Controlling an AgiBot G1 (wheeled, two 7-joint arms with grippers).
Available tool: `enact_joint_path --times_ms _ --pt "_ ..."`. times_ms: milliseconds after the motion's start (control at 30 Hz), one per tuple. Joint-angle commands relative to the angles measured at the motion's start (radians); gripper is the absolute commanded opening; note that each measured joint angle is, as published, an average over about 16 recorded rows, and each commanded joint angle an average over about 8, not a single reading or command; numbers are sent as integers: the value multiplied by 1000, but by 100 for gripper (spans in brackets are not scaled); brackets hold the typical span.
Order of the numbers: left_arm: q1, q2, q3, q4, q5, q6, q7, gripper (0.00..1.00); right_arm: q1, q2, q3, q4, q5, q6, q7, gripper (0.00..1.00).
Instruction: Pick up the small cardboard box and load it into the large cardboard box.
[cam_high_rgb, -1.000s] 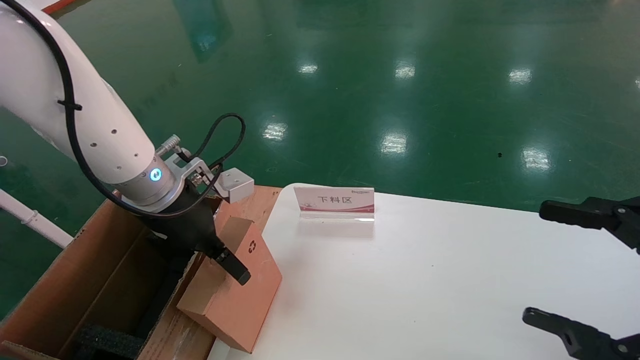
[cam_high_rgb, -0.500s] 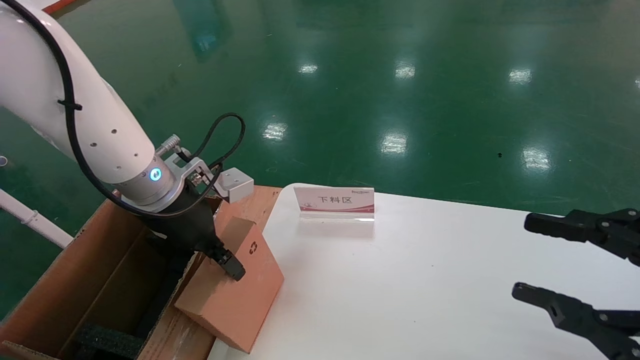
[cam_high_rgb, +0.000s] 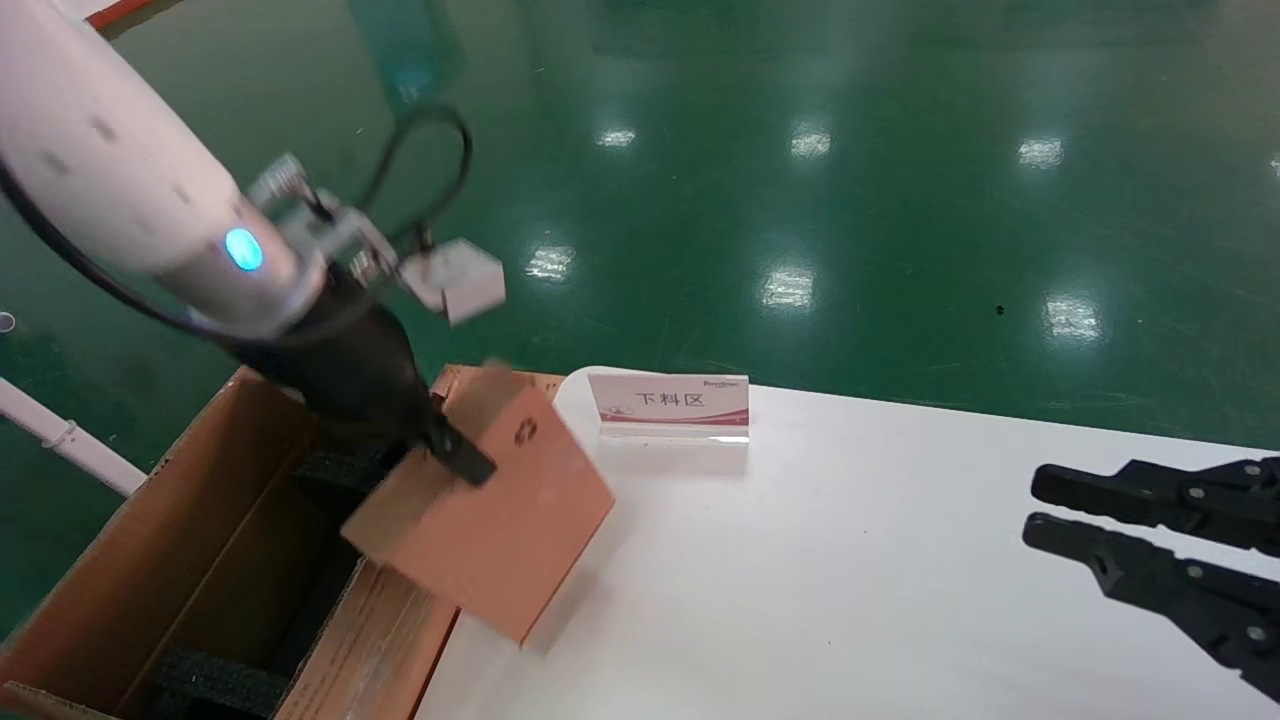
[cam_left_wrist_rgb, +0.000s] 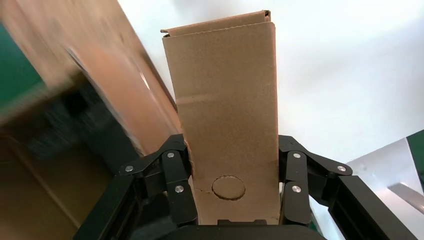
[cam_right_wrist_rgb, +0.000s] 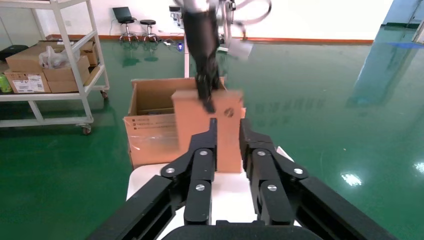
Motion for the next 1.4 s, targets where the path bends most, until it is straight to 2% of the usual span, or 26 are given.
enact_joint_path --times_ms 33,167,300,467,733,767,1000,1033,1167,1400 --pt "-52 -7 -25 -2 -16 23 19 0 0 0 0 0 0 0 0 0" --pt "-176 -5 -54 31 -24 88 74 0 0 0 0 0 0 0 0 0" --pt "-293 -1 -29 80 -28 126 142 0 0 0 -1 0 0 0 0 0" --pt "-418 5 78 143 -38 135 229 0 0 0 -1 0 1 0 0 0" --pt "-516 7 292 229 -29 170 335 0 0 0 -1 0 1 0 -1 0" --pt "-526 6 323 237 -32 176 345 0 0 0 -1 0 1 0 -1 9" --pt "-549 -16 518 265 -76 184 386 0 0 1 -2 0 1 1 -1 96" --pt "-548 -21 539 265 -80 181 389 0 0 1 -2 0 1 1 -1 100" --pt "-520 -42 590 274 -78 146 389 0 1 1 -2 0 1 1 -1 100" --pt "-456 -98 606 276 -45 95 352 0 1 1 -2 0 2 1 -1 100"
